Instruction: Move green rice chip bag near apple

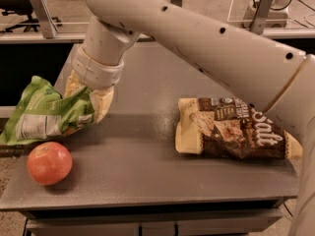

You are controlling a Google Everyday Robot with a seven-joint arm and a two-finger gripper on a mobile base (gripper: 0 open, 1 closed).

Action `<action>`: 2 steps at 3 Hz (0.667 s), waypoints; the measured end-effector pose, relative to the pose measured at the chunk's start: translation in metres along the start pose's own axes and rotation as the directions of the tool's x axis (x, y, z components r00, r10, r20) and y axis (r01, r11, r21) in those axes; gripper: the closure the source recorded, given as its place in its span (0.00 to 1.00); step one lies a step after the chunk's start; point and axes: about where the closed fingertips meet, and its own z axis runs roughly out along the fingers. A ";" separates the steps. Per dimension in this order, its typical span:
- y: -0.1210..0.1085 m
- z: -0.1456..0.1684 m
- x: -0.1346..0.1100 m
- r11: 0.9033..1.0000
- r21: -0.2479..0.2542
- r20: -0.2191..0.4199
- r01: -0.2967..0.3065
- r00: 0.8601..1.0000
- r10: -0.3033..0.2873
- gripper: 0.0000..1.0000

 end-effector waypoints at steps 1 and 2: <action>0.001 0.007 -0.002 1.000 -0.009 0.024 0.007 1.000 -0.007 0.82; 0.002 0.012 -0.002 1.000 -0.014 0.041 0.010 0.999 -0.010 0.58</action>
Offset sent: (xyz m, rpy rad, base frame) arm -0.0044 0.0043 -0.0147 0.0071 0.0491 0.0383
